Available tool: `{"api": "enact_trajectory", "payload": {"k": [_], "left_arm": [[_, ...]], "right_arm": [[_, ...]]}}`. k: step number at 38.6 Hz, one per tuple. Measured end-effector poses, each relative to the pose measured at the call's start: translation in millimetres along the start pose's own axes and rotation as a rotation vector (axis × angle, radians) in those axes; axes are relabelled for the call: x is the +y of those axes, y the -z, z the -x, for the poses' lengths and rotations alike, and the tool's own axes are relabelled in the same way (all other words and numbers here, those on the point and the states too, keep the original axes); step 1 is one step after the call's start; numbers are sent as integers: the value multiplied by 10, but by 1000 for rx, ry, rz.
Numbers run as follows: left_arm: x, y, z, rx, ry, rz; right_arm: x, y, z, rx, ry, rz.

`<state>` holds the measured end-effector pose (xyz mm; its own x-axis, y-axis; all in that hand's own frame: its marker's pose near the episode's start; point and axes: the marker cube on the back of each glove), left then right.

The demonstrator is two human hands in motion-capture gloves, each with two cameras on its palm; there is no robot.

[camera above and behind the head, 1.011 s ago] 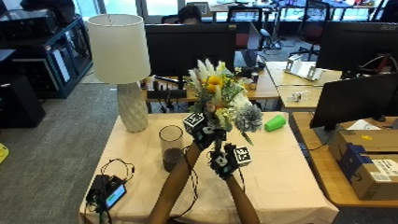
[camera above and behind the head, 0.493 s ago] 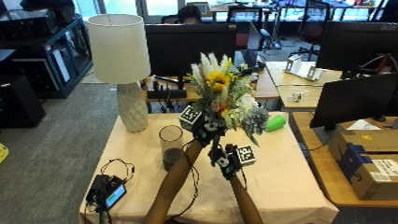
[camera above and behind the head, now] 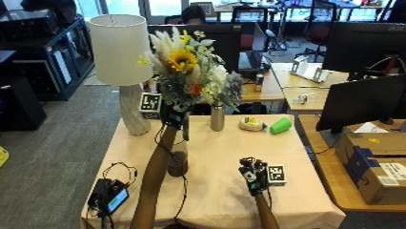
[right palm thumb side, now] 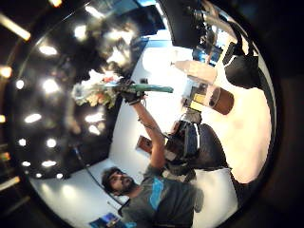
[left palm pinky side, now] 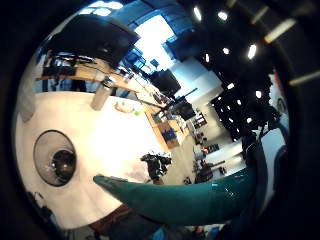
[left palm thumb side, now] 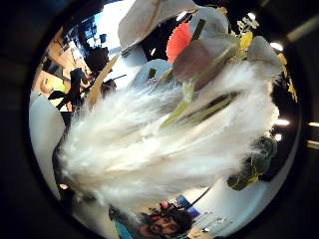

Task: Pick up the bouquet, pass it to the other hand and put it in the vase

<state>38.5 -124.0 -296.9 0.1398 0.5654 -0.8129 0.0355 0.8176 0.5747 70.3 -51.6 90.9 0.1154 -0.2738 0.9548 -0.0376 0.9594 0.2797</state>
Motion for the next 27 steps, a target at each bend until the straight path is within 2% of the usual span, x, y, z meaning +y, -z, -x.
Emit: {"api": "enact_trajectory", "payload": {"k": [2, 7, 11, 14, 17, 20, 27], "left_arm": [[4, 185, 3, 28, 79, -50], [-91, 736, 312, 35, 127, -165], [-103, 1020, 486, 32, 154, -228], [-133, 1153, 699, 38, 167, -249], [-138, 1191, 833, 48, 206, -268], [-162, 1168, 917, 67, 231, -267], [-298, 954, 937, 42, 234, -216]], "right_arm": [[21, 83, -80, 4, 28, -7], [119, 250, -65, 90, 55, -27], [93, 367, -154, 189, 176, -25], [132, 376, -133, 197, 111, -35], [126, 347, -133, 146, 112, -30], [99, 354, -210, 188, 108, -34], [127, 268, -181, 198, 56, -12]]}}
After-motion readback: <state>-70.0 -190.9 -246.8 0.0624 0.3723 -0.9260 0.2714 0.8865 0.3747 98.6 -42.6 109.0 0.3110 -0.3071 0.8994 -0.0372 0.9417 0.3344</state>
